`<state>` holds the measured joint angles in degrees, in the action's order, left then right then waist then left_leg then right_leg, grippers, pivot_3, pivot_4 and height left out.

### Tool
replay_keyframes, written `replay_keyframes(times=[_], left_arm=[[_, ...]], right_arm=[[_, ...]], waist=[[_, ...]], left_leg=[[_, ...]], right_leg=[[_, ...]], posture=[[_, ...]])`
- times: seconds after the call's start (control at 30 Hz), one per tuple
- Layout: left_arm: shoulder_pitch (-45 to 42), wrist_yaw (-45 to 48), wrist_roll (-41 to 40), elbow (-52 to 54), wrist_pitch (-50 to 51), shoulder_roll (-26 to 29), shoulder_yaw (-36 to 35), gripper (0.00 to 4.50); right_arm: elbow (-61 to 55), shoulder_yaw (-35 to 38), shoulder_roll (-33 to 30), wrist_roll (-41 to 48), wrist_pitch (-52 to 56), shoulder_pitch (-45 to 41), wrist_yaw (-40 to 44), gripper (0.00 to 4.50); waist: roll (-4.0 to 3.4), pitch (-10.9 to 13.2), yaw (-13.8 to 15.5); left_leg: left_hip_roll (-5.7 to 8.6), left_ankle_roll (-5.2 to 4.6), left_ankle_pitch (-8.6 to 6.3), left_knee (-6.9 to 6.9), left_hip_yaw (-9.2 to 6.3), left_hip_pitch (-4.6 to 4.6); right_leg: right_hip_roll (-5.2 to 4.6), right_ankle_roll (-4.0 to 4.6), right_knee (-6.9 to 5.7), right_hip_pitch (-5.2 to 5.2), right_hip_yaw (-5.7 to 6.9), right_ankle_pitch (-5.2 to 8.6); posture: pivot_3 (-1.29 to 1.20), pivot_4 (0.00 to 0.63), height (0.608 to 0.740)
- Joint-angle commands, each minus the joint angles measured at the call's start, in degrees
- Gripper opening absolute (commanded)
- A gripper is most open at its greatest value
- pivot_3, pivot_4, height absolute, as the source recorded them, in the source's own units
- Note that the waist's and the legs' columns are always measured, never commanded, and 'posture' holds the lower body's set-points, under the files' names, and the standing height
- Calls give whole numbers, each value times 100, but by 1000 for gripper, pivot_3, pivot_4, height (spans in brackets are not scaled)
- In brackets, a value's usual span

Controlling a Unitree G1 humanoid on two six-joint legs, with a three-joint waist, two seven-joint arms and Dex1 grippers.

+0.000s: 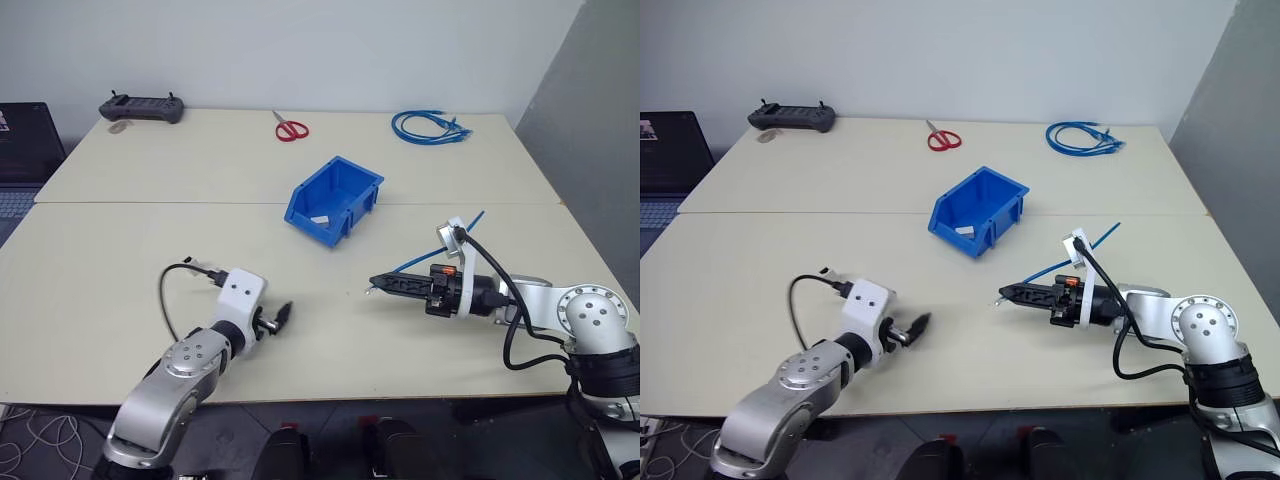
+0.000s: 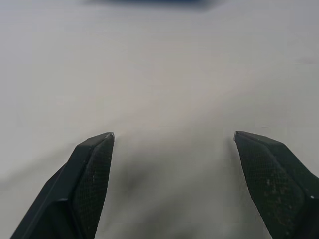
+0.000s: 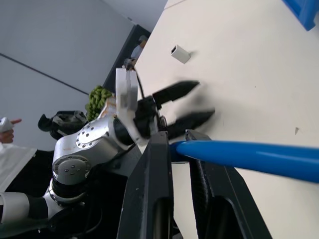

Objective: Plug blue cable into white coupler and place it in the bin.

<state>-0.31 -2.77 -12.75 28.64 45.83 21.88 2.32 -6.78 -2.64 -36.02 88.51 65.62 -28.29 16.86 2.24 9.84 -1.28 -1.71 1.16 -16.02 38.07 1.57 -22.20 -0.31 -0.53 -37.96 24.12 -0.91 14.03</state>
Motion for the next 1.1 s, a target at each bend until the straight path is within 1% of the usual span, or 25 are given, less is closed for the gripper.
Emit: replay_keyframes(times=[0.03,0.13,0.33,0.53,0.77,0.83,0.87,0.9,0.93,1.1], left_arm=[[-130,-962,741,-166,-187,-501,-228,4009],[-357,-1635,931,-560,-306,-1140,-696,4009],[-912,-1984,833,-1505,-825,-1856,-1453,4009],[-1367,-1963,757,-2160,-1322,-1874,-1960,4009],[-1784,-1827,697,-2740,-1604,-1653,-2262,4009],[-1838,-1737,648,-2833,-1650,-1625,-2289,3649],[-1867,-1666,611,-2855,-1633,-1627,-2280,3580],[-1885,-1641,602,-2859,-1628,-1638,-2276,3407],[-1908,-1610,590,-2873,-1617,-1641,-2275,3122],[-2048,-1474,622,-2987,-1584,-1604,-2196,2144]], right_arm=[[21,109,15,-275,129,-217,353,172],[76,162,20,-454,213,-289,501,172],[90,258,62,-739,306,-379,720,172],[119,384,118,-886,418,-453,780,172],[-65,448,112,-997,529,-375,831,172],[-76,486,130,-999,563,-368,820,172],[-72,504,129,-1004,574,-370,813,172],[-70,520,128,-1009,583,-371,810,172],[-70,540,131,-1016,597,-372,803,172],[-54,605,175,-1047,657,-394,783,172]], waist=[[3,-2,-1],[1,-2,8],[4,-3,10],[4,-4,-18],[4,-4,-19],[4,-4,-19],[4,-4,-18],[4,-4,-13],[4,-4,-11],[4,-4,-13]], left_leg=[[-1,0,0,1,-4,-5],[1,0,0,-1,-2,-3],[3,-1,0,1,-2,-10],[1,0,0,1,-1,-5],[2,0,0,2,-1,-8],[2,0,0,1,-2,-9],[2,0,0,1,-2,-10],[3,0,0,1,-2,-10],[3,0,0,1,-2,-10],[3,0,0,1,-3,-10]], right_leg=[[1,-1,2,0,3,-1],[1,-1,2,0,3,-1],[3,-2,1,1,5,-2],[8,-2,-1,0,4,-2],[8,-2,-1,1,5,-2],[7,-2,0,1,6,-2],[7,-2,1,1,6,-3],[7,-2,1,1,6,-3],[7,-2,1,1,7,-3],[7,-3,1,1,7,-3]], posture=[[0,150,740],[0,150,740],[0,150,740],[0,150,740],[0,150,740],[0,150,740],[0,150,740],[0,150,740],[0,150,740],[0,150,740]])
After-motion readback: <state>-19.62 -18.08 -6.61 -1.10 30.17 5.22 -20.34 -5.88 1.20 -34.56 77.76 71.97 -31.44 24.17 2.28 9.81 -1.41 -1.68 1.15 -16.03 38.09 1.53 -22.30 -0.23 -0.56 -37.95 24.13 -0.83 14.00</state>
